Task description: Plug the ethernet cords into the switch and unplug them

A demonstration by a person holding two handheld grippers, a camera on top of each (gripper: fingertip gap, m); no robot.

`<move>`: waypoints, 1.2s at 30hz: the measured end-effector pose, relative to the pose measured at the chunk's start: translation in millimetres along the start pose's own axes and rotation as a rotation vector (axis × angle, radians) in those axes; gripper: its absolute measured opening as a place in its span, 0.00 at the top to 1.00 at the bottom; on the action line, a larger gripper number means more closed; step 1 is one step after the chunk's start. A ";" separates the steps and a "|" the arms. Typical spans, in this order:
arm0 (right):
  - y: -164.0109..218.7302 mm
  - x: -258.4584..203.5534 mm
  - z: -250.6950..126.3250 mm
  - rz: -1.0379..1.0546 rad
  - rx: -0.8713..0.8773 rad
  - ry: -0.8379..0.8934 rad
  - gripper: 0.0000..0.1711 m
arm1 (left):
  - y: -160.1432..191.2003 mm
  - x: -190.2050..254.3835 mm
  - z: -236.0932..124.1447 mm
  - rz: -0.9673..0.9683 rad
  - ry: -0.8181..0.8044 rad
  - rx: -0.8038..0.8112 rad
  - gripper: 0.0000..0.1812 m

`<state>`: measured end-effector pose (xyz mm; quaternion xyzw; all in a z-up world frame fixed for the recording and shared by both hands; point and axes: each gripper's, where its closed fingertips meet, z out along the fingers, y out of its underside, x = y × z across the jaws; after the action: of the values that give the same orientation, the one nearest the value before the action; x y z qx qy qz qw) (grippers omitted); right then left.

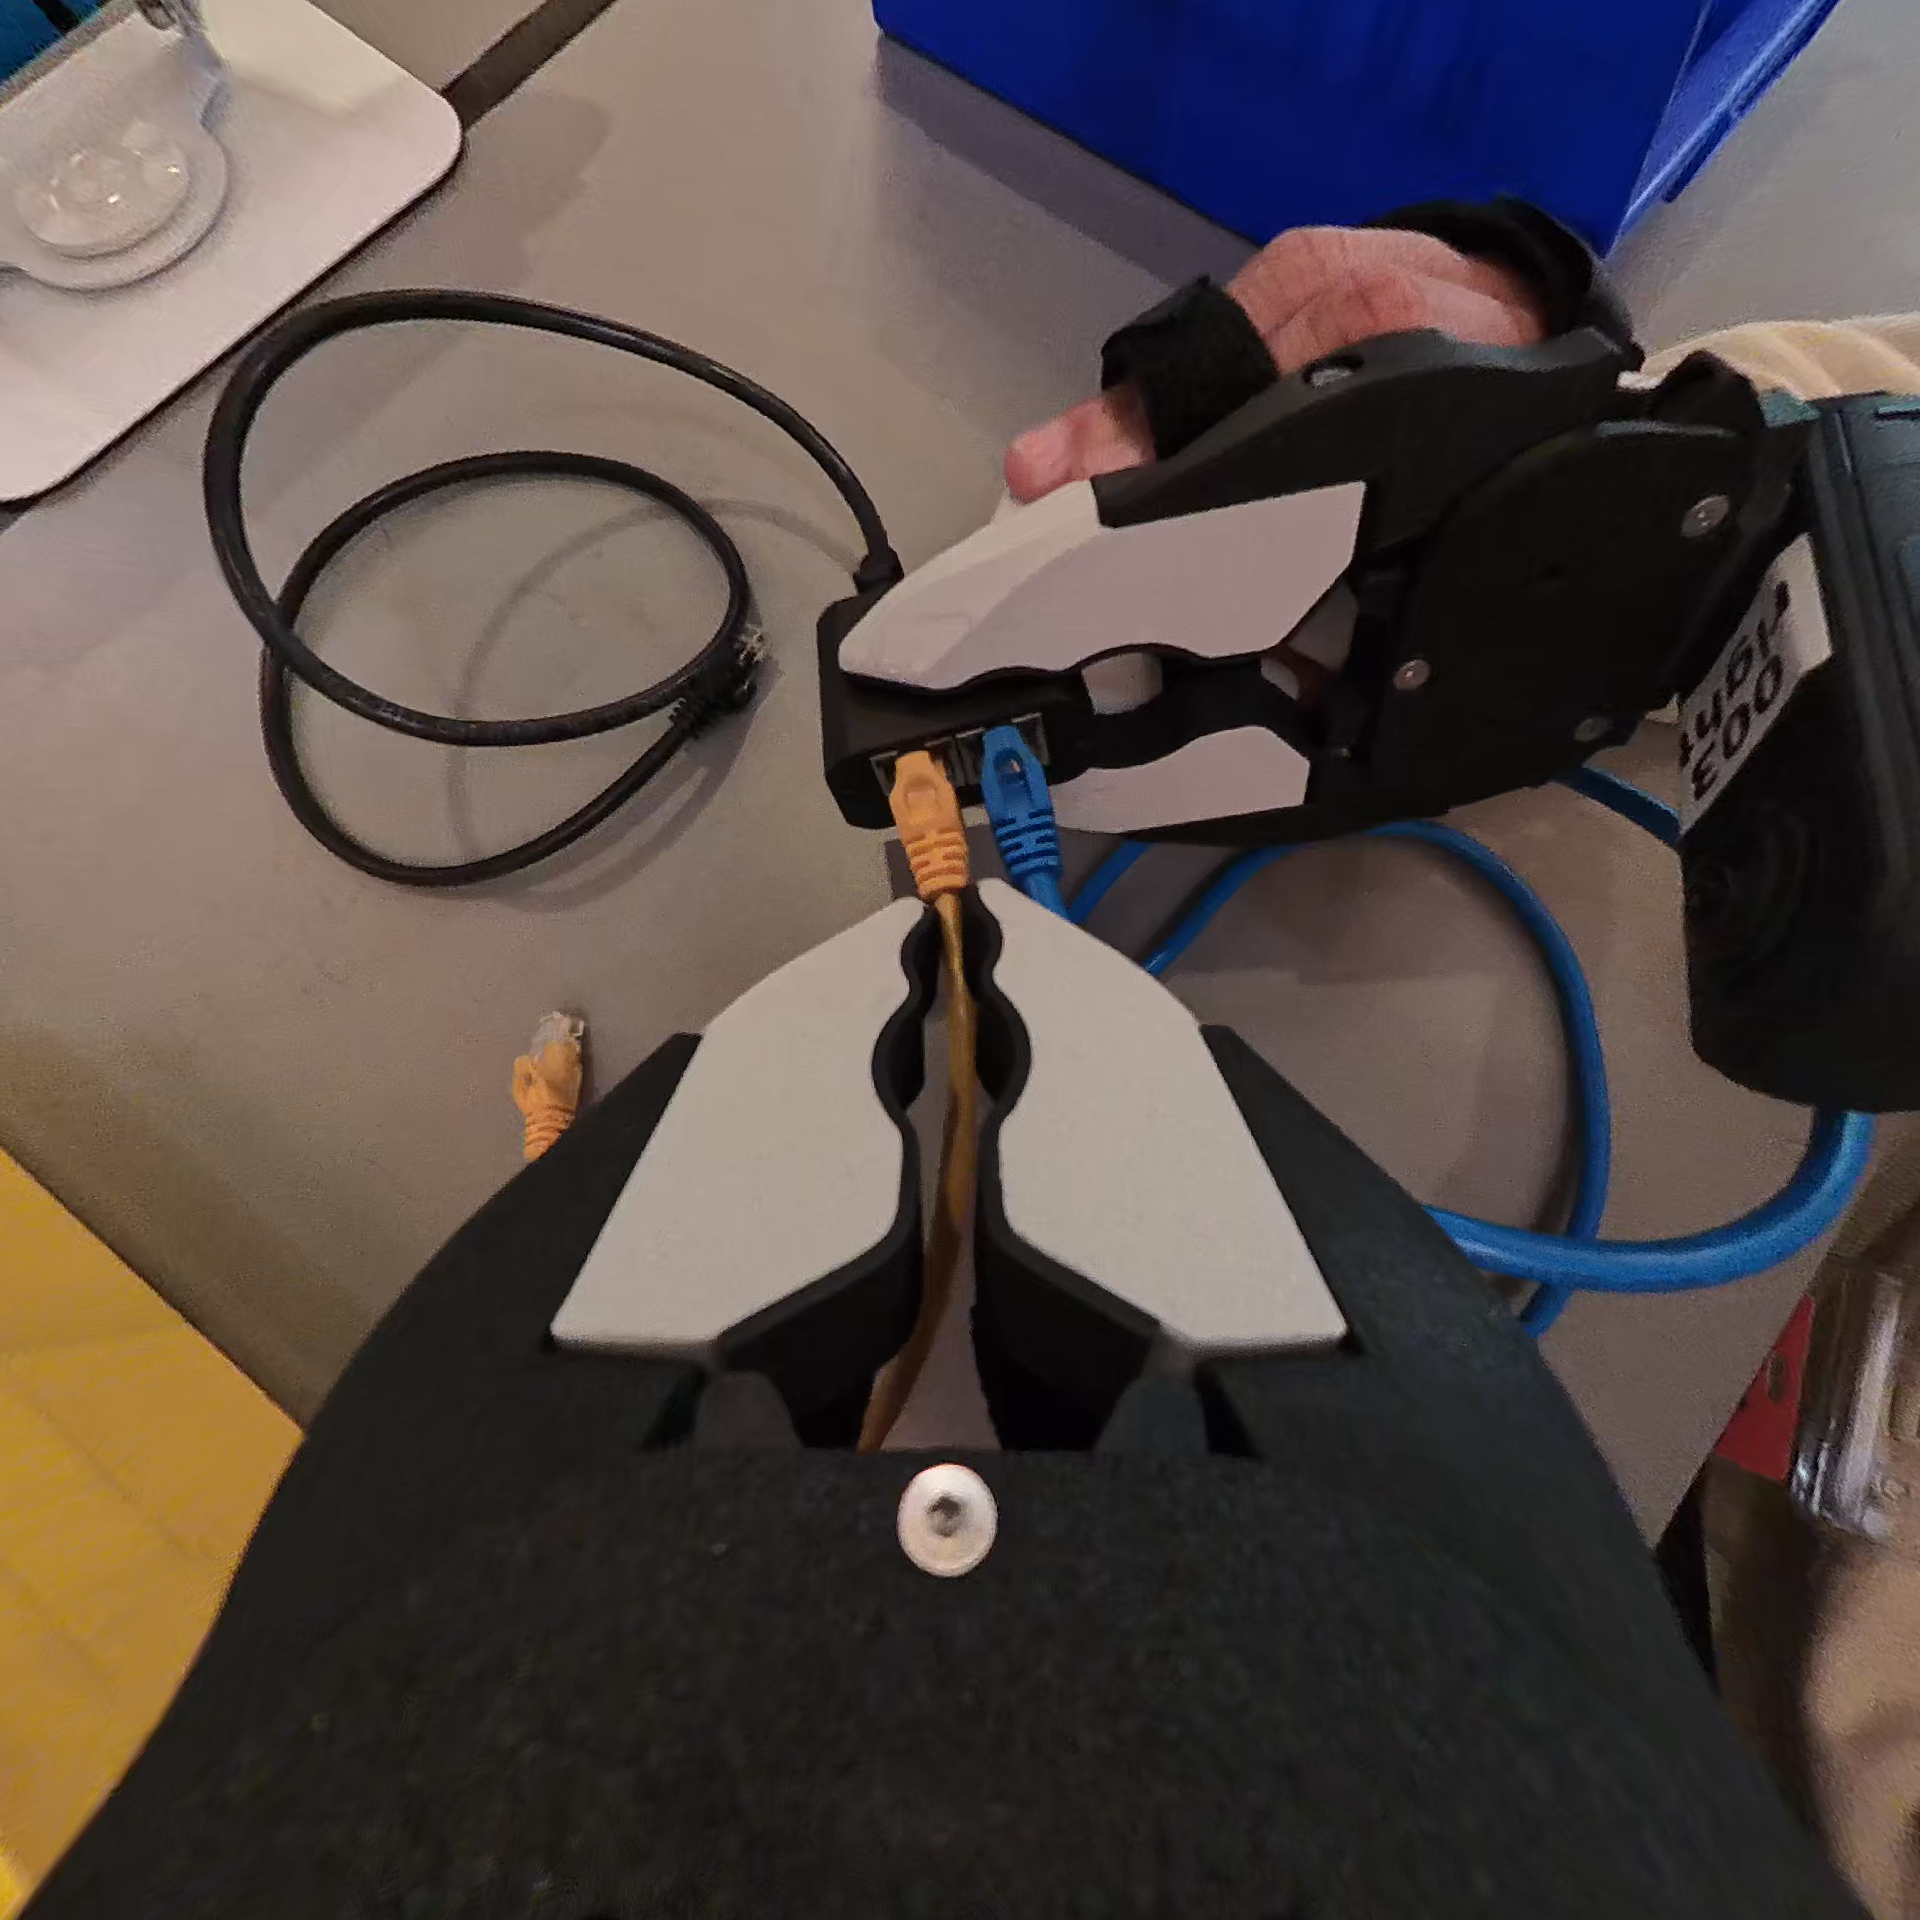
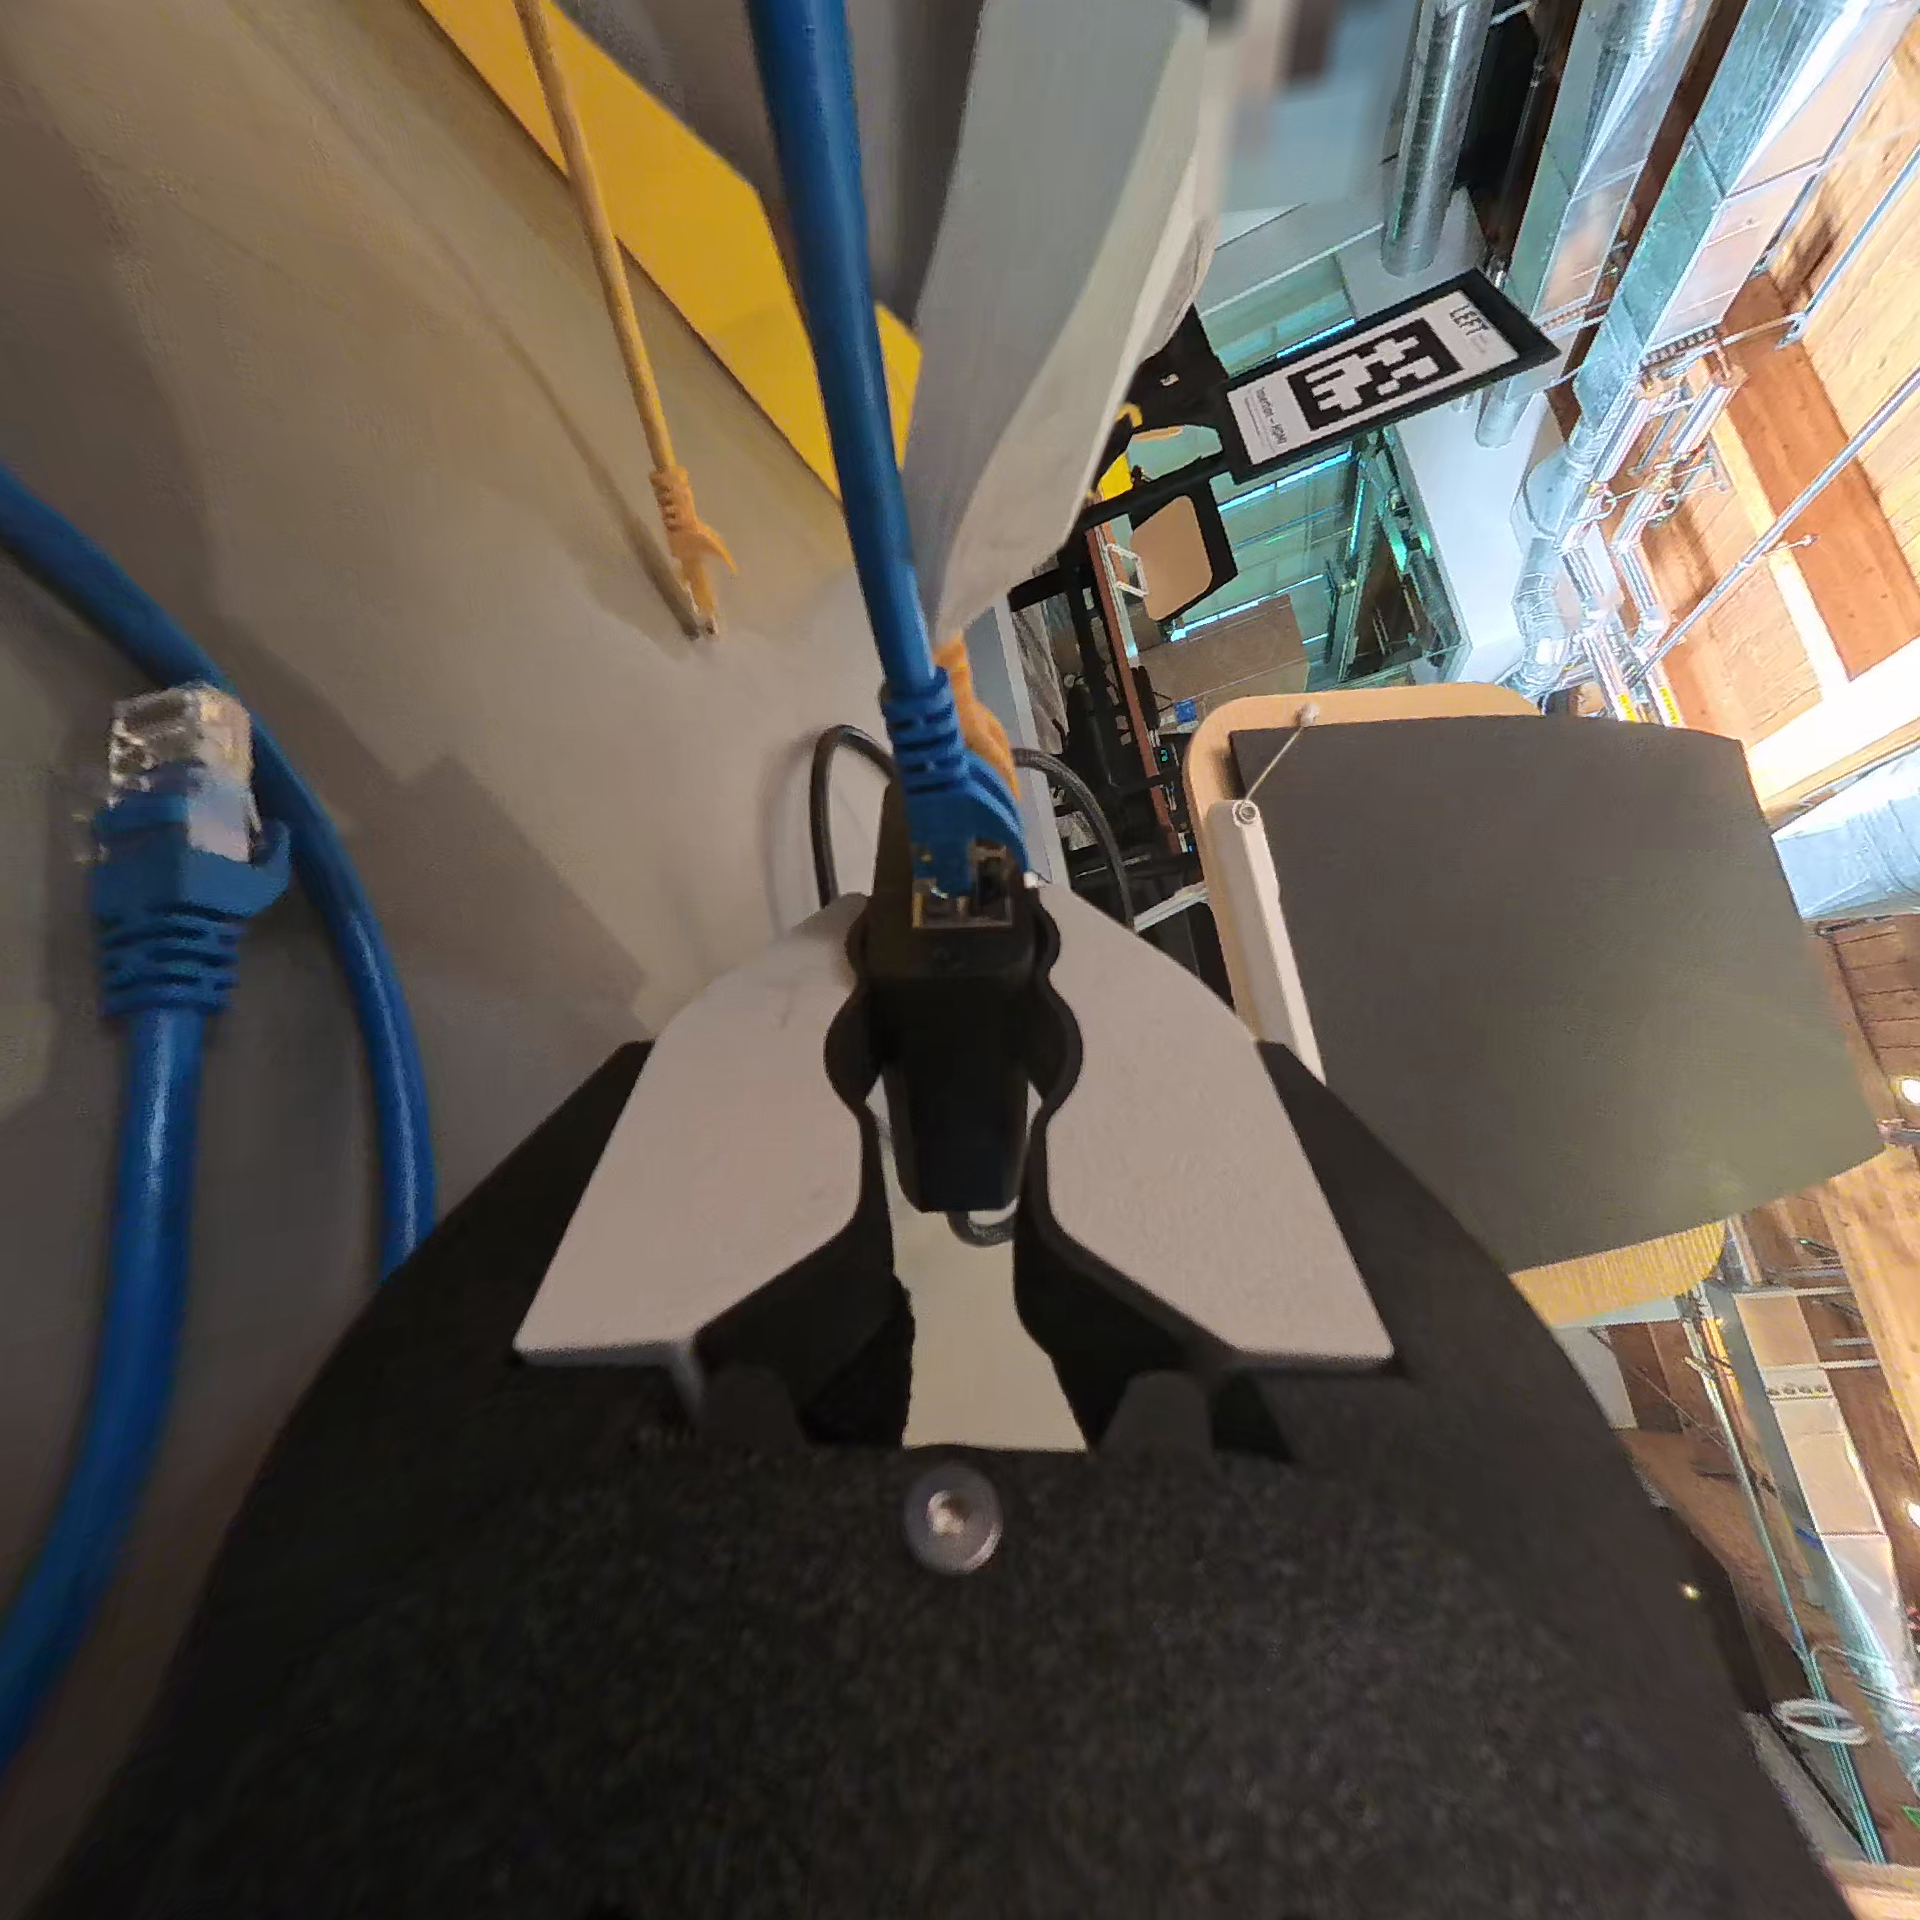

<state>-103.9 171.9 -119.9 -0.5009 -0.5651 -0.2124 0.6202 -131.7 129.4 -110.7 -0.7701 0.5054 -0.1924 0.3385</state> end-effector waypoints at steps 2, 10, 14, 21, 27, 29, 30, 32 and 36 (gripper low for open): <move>-1.2 -3.2 0.3 -0.009 -0.004 -0.011 0.86 | 3.7 -1.4 1.8 -0.007 -0.014 0.006 0.98; 0.6 -2.3 3.2 -0.004 0.007 -0.002 0.86 | 0.9 -7.6 2.3 -0.049 -0.025 0.061 0.98; -1.1 -4.1 1.8 -0.012 0.033 -0.013 0.86 | 3.9 3.8 -34.7 -0.139 -0.037 0.192 0.95; 5.4 16.4 1.6 0.100 0.031 0.004 0.86 | 92.2 46.3 -79.6 -0.395 -0.047 0.364 0.97; -14.1 180.2 -15.4 0.263 -0.017 0.065 0.86 | 98.1 59.4 -75.8 -0.358 0.028 0.291 0.99; -15.8 249.6 -30.8 0.250 -0.056 0.097 0.86 | 100.1 62.7 -76.7 -0.343 0.047 0.281 0.99; -17.5 282.4 -40.0 0.253 -0.065 0.111 0.86 | 103.5 63.0 -77.1 -0.335 0.045 0.272 0.99; -19.5 345.6 -60.7 0.225 -0.086 0.157 0.86 | 109.2 62.2 -77.9 -0.338 0.042 0.253 0.99; -14.2 449.1 -103.1 0.156 -0.212 0.198 0.86 | 107.7 64.5 -83.1 -0.405 0.113 0.287 0.99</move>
<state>56.5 213.2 310.3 -0.5826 -0.4351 -0.2701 0.6312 -227.8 15.6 -132.8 -0.7877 0.3264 -0.3690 0.3700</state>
